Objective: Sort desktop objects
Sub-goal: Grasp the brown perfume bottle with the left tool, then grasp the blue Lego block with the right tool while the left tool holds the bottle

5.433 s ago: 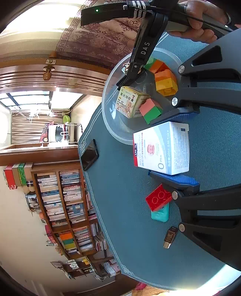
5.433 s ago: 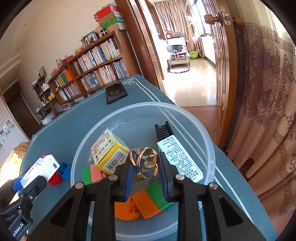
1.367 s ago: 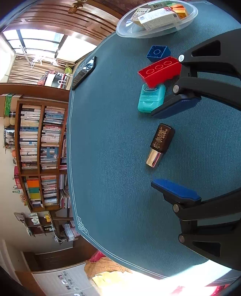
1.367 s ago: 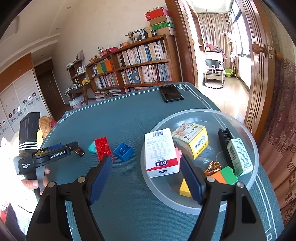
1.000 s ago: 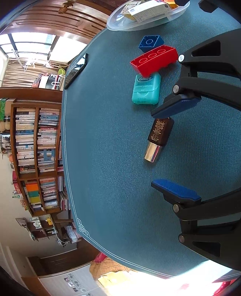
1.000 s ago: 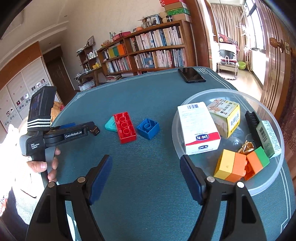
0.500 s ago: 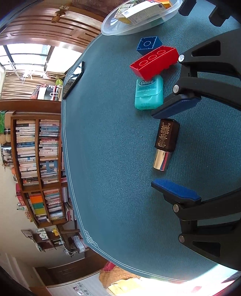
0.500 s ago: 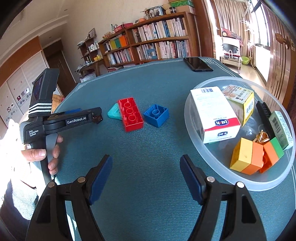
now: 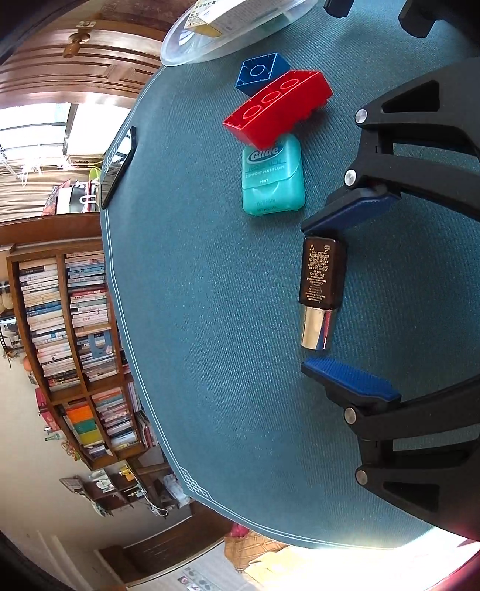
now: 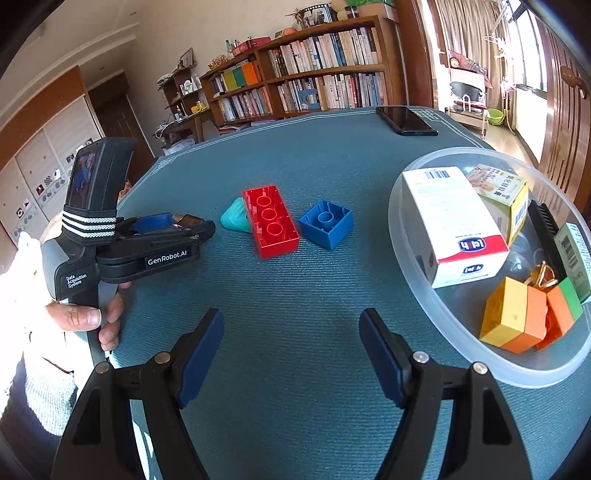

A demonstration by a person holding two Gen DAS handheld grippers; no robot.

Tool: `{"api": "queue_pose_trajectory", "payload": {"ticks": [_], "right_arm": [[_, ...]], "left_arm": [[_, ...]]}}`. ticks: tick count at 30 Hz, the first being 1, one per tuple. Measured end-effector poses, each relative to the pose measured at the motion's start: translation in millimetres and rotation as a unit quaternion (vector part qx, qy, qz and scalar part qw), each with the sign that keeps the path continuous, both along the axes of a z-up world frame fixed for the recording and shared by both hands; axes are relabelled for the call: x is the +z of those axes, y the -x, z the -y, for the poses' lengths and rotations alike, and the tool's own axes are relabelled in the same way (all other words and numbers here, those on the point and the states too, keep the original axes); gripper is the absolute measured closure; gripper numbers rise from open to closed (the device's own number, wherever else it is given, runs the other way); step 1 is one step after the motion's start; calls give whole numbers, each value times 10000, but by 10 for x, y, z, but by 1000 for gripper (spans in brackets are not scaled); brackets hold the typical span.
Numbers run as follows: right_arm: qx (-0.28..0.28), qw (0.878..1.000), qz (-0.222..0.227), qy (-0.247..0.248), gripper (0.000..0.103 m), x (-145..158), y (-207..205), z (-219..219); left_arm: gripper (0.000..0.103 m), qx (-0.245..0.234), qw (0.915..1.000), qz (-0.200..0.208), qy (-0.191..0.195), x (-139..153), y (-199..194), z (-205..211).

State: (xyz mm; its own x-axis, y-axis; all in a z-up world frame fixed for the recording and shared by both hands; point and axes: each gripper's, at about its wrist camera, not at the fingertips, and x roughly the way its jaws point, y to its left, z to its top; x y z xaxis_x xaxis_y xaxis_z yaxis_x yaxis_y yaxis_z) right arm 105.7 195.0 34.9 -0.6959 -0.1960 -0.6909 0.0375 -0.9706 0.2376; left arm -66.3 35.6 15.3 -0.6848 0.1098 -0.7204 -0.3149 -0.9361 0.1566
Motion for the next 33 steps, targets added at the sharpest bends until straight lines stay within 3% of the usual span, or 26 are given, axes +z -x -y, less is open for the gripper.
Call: {"api": "queue_pose_trajectory", "payload": {"ticks": [15,25,33], "right_arm": [[-17,9991,278,312,24,-32,364,-2],[-10,9998,204,43,24,-29,599,143],[-112,9985,-255,-462,24,129,802,260]], "left_arm": [[38,258,9989,-330,-200,164,-198,86],[38,379,9978,-351,-416,243,-230,165],[38,564,9958,-288,-661,273,-196,287]]}}
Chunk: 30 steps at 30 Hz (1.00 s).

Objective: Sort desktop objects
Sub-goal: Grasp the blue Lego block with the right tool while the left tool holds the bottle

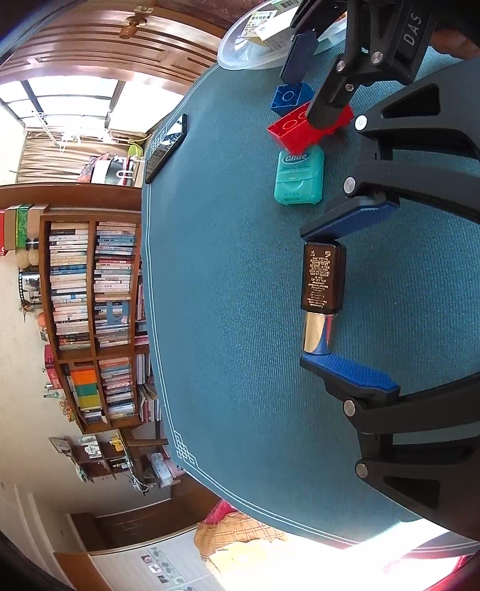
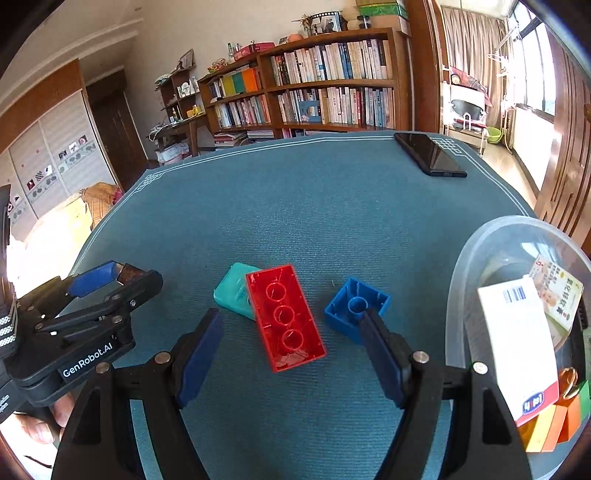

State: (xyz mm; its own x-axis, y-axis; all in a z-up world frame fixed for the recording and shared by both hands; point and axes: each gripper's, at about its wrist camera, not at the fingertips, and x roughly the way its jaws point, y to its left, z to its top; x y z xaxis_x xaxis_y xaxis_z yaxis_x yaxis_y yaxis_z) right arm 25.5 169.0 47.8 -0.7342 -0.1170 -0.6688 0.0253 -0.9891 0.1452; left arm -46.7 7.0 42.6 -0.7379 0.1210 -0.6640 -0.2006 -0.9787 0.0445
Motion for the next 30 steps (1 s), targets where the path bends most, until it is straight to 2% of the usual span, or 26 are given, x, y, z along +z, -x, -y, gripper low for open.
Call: {"api": "queue_pose_trajectory", "payload": {"ticks": [6,14,18,21,25,27,30], "right_arm": [[-126,9985,-14,-535,24,-73,287,95],[-156,9970,204,-731,15,-104,440,96],[-177,9978,287,-576,9,-119,509,36],[-51,9986,433,-286,8,-134,557,-21],[515,9962,695,-59,9,-189,476,65],[531,9966,635,-50,9,-217,380,70],[979,9930,605,266,9,-220,197,110]], "left_arm": [[38,18,10000,61,-46,-12,26,17],[38,42,9998,124,-122,-19,48,37],[38,17,9998,137,-120,-25,38,17],[38,14,9998,116,-132,-16,27,16],[38,58,9997,109,-192,-4,18,55],[38,132,9995,104,-283,25,24,123],[38,227,9992,96,-330,38,29,182]]}}
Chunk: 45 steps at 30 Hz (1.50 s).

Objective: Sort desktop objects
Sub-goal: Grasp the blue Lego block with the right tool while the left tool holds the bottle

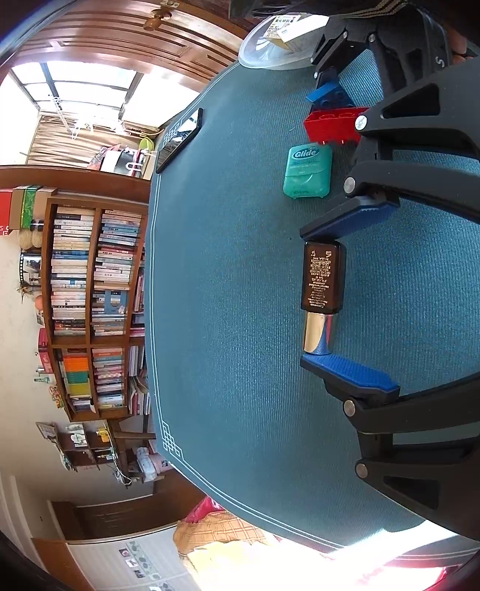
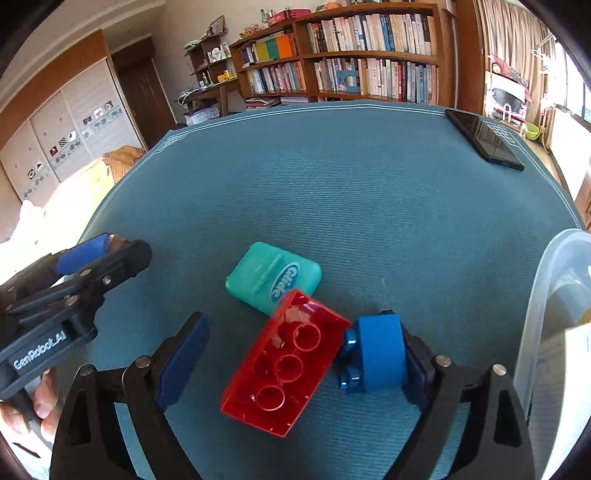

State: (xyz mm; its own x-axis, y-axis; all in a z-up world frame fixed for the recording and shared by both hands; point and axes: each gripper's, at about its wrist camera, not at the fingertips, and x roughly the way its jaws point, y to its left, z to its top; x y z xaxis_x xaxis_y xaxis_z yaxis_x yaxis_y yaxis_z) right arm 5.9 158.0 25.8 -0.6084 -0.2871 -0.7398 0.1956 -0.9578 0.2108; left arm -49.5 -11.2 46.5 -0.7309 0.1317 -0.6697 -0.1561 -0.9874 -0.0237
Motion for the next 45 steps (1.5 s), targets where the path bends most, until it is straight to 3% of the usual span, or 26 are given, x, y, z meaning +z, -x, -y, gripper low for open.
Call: {"api": "queue_pose_trajectory", "payload": {"ticks": [7,14,18,25,31,45], "right_arm": [[621,9980,-105,-31,12,-34,-371,230],[426,9975,-4,562,22,-10,-486,20],[72,9983,-155,549,29,36,-633,-122],[-214,9997,-131,-7,54,-7,-636,-64],[-172,9996,-155,-129,74,-16,-670,-33],[-636,9971,-413,78,76,223,-913,-234]], "left_arm": [[38,63,9999,-127,-36,76,-42,37],[38,90,9998,-146,-121,119,-42,90],[38,78,9998,-147,-128,133,-42,85],[38,-8,9998,-184,-92,151,-77,17],[38,-49,9998,-167,-108,141,-76,-12],[38,-354,9990,-264,-64,176,-180,-201]]}}
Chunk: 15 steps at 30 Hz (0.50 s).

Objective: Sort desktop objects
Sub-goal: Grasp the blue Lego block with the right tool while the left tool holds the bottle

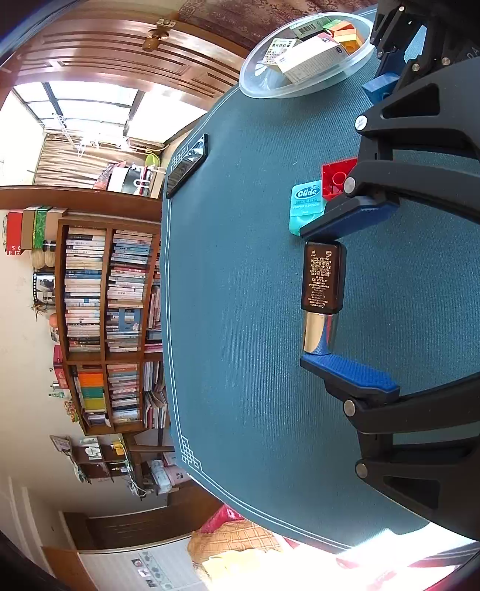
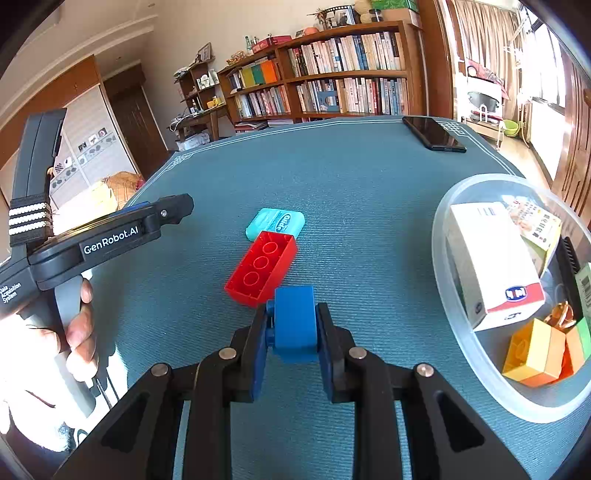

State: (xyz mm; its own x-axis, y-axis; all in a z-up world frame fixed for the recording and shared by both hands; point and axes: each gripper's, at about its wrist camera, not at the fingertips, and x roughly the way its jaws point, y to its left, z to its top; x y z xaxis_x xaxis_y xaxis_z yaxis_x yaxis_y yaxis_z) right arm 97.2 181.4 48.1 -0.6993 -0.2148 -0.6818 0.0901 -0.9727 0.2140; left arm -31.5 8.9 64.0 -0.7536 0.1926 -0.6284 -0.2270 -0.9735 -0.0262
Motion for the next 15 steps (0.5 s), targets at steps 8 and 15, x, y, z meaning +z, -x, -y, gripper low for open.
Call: {"api": "queue_pose_trajectory", "payload": {"ticks": [8,15], "right_arm": [[-343,9993,-171,32,76,158,-133,-233],[-222,9993,8,296,76,45,-192,-243]], "left_arm": [[38,-281,9995,-95,92,31,-126,-189],[38,-398,9990,-126,148,28,-181,-283]]}}
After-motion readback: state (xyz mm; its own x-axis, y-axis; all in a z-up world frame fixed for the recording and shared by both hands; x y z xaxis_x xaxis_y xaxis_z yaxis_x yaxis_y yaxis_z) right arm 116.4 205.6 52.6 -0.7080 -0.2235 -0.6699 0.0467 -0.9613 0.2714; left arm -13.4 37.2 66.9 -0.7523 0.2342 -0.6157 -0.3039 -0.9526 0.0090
